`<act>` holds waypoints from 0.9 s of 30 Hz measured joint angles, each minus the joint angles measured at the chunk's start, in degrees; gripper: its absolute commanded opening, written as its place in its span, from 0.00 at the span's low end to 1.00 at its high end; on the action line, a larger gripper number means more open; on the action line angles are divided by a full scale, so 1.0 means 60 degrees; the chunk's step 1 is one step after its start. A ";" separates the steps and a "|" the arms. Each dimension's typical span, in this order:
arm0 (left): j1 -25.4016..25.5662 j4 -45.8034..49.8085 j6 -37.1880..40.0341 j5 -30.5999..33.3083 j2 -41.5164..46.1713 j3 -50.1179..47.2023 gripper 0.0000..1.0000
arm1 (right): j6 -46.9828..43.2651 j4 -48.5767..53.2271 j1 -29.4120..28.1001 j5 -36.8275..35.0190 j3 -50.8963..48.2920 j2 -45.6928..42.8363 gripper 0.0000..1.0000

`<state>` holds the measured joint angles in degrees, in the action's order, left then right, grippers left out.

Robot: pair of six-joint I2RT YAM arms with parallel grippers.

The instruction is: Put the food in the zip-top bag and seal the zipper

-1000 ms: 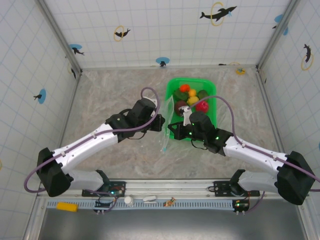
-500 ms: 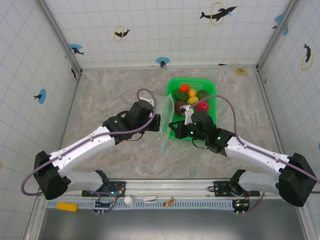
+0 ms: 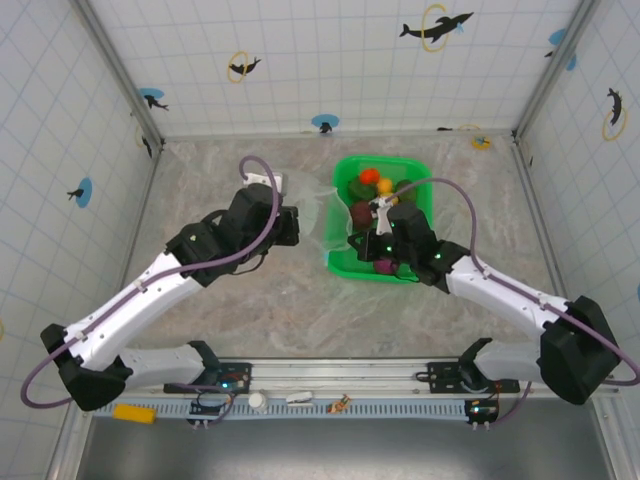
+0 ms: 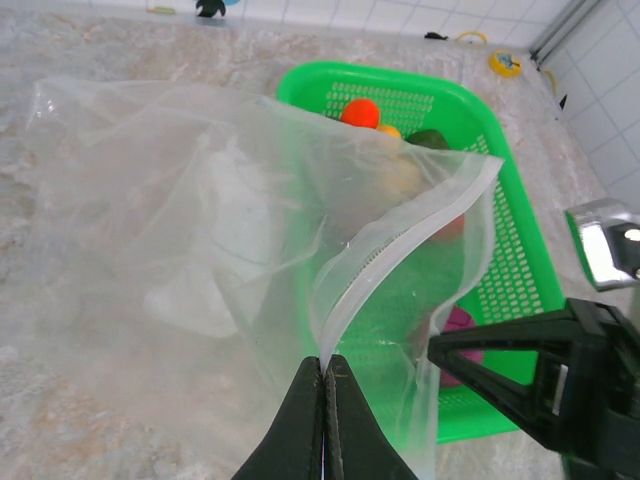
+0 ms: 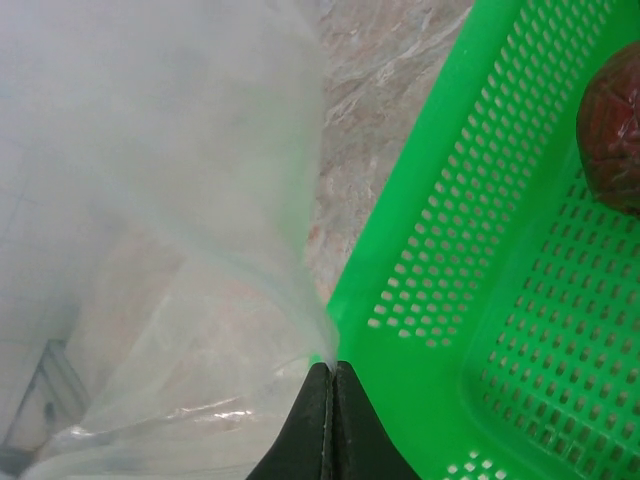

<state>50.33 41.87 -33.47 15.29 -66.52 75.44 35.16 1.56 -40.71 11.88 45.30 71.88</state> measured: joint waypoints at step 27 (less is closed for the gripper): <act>-0.2116 -0.2233 -0.4011 -0.3541 -0.0481 -0.2204 0.00 | -0.1435 0.3836 0.0878 -0.1475 0.2146 0.0729 0.85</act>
<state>37.63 28.47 -57.54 -5.96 -69.41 62.22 26.55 24.58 -35.44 3.03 58.17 76.25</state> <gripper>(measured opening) 0.042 0.719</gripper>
